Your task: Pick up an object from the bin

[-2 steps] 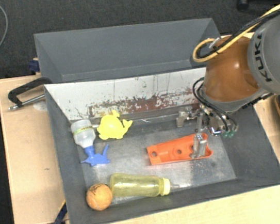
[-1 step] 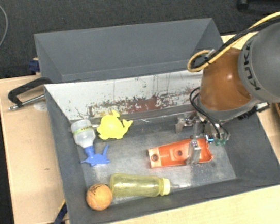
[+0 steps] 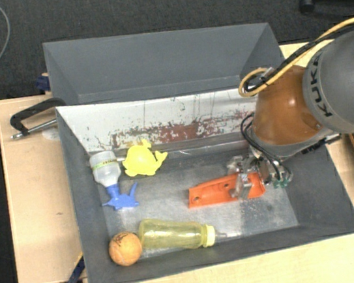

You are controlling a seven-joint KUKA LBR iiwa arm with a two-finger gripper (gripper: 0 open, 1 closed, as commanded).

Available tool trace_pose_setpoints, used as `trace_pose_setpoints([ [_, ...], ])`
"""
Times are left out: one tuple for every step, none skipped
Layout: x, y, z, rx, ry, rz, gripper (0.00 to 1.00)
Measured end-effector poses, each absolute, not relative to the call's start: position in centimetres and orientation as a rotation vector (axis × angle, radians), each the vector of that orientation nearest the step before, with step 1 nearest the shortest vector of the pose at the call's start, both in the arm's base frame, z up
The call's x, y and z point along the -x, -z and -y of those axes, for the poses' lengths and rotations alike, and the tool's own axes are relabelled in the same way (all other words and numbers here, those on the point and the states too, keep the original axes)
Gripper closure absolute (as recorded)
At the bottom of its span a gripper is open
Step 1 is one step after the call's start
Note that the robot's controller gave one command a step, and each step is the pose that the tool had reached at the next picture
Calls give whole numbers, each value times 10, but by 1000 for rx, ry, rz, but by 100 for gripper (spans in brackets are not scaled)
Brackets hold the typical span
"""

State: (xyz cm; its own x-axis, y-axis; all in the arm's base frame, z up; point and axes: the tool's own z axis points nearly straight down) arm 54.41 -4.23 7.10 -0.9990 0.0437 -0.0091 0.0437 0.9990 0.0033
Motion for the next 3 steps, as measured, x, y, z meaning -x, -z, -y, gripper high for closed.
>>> trace_pose_setpoints([
  [-544,-71,42,-68,-5,-3132,100],
  [-543,-77,42,-69,-5,-3133,100],
  [-544,-89,42,-68,-5,-3130,100],
])
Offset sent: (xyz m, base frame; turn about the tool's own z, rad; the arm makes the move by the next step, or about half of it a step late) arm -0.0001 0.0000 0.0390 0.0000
